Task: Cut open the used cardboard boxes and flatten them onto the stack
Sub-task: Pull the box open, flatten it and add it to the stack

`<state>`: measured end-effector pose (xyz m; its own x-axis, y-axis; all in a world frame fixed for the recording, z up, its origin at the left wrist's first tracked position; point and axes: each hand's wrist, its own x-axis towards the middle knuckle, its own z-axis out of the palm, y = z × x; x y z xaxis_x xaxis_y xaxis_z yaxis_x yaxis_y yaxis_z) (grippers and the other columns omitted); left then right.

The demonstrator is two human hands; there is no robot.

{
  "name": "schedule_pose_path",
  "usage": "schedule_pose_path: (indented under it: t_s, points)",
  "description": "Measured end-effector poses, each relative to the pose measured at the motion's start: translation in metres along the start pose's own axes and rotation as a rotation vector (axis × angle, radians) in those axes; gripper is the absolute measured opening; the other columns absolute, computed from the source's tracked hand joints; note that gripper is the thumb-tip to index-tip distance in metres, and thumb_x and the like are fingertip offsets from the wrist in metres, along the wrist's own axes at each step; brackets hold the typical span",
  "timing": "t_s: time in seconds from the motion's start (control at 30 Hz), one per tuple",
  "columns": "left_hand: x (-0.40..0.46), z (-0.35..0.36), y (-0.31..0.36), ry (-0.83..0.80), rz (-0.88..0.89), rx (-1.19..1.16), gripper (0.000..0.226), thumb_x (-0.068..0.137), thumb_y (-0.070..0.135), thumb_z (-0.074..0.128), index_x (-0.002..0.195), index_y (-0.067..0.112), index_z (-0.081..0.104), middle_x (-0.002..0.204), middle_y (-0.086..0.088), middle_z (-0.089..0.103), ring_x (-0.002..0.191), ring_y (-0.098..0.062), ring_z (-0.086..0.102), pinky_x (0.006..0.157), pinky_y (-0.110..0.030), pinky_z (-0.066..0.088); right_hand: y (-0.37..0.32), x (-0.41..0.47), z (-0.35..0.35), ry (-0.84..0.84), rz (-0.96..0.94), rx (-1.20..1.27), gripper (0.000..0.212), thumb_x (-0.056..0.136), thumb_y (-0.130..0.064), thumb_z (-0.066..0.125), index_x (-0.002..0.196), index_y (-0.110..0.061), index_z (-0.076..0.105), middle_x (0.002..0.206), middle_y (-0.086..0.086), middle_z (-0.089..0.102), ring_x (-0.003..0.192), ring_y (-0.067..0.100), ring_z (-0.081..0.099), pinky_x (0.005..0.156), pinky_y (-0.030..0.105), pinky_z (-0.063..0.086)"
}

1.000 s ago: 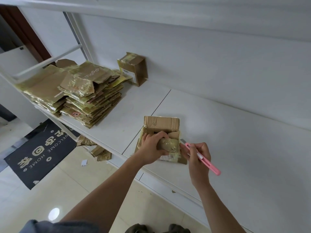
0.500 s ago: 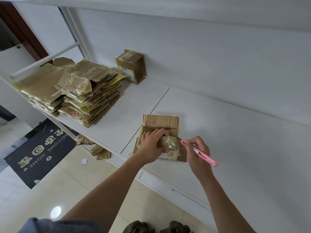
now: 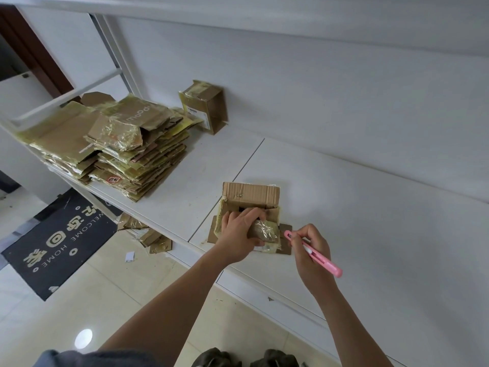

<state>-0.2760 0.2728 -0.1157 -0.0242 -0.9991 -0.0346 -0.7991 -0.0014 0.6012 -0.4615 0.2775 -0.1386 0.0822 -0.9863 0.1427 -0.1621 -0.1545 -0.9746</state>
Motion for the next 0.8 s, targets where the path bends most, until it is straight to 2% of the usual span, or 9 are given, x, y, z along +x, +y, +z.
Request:
schedule_pose_path:
  t_s: [0.1, 0.17, 0.23, 0.37, 0.5, 0.63, 0.8]
  points:
    - [-0.004, 0.001, 0.0, -0.011, -0.026, -0.035, 0.048, 0.077, 0.016, 0.076, 0.102, 0.038, 0.041, 0.091, 0.032, 0.036, 0.086, -0.005, 0.018, 0.104, -0.031, 0.01, -0.001, -0.003, -0.004, -0.003, -0.011, -0.006, 0.02, 0.094, 0.003, 0.057, 0.076, -0.005, 0.051, 0.072, -0.003, 0.064, 0.06, 0.009, 0.059, 0.05, 0.016, 0.045]
    - [-0.004, 0.0, 0.001, -0.016, -0.052, -0.056, 0.05, 0.078, 0.015, 0.075, 0.099, 0.041, 0.037, 0.09, 0.025, 0.038, 0.087, -0.009, 0.021, 0.103, -0.03, 0.011, -0.001, -0.007, -0.007, -0.042, -0.031, -0.011, 0.022, 0.094, 0.002, 0.058, 0.074, -0.004, 0.05, 0.069, -0.006, 0.063, 0.058, 0.008, 0.058, 0.05, 0.016, 0.044]
    - [-0.001, -0.004, 0.003, -0.049, -0.073, -0.067, 0.051, 0.079, 0.016, 0.074, 0.096, 0.043, 0.034, 0.089, 0.019, 0.041, 0.091, -0.013, 0.027, 0.102, -0.029, 0.012, -0.003, -0.014, -0.007, -0.037, -0.06, -0.003, 0.02, 0.092, -0.007, 0.057, 0.074, -0.002, 0.05, 0.067, -0.007, 0.062, 0.058, 0.005, 0.058, 0.049, 0.016, 0.043]
    - [0.004, -0.01, 0.006, -0.07, -0.09, -0.087, 0.049, 0.079, 0.016, 0.074, 0.097, 0.039, 0.035, 0.089, 0.013, 0.044, 0.095, -0.017, 0.032, 0.104, -0.03, 0.014, -0.008, -0.008, -0.008, 0.113, -0.094, 0.052, 0.024, 0.093, -0.018, 0.054, 0.079, 0.001, 0.05, 0.07, 0.013, 0.061, 0.059, 0.017, 0.056, 0.05, 0.025, 0.044]
    - [0.004, -0.009, 0.007, -0.057, -0.11, -0.088, 0.048, 0.079, 0.014, 0.074, 0.098, 0.037, 0.036, 0.086, 0.013, 0.039, 0.093, -0.018, 0.03, 0.102, -0.031, 0.015, -0.011, 0.008, -0.003, 0.048, -0.06, 0.041, 0.018, 0.098, -0.007, 0.057, 0.081, -0.002, 0.05, 0.069, -0.001, 0.062, 0.057, 0.003, 0.052, 0.049, 0.017, 0.041]
    - [0.006, -0.007, 0.01, -0.05, -0.125, -0.092, 0.049, 0.079, 0.014, 0.074, 0.098, 0.036, 0.035, 0.085, 0.014, 0.038, 0.092, -0.018, 0.028, 0.104, -0.034, 0.016, 0.0, 0.006, 0.006, 0.004, -0.044, 0.002, 0.018, 0.095, 0.003, 0.056, 0.08, -0.001, 0.048, 0.071, -0.016, 0.064, 0.058, 0.001, 0.056, 0.049, 0.013, 0.041]
    - [0.008, -0.006, 0.011, -0.062, -0.139, -0.11, 0.048, 0.079, 0.013, 0.074, 0.098, 0.034, 0.035, 0.085, 0.013, 0.037, 0.092, -0.018, 0.027, 0.104, -0.036, 0.015, 0.003, -0.002, -0.006, -0.023, -0.09, -0.015, 0.019, 0.091, -0.014, 0.054, 0.077, -0.001, 0.05, 0.066, -0.002, 0.059, 0.058, 0.007, 0.057, 0.05, 0.018, 0.044]
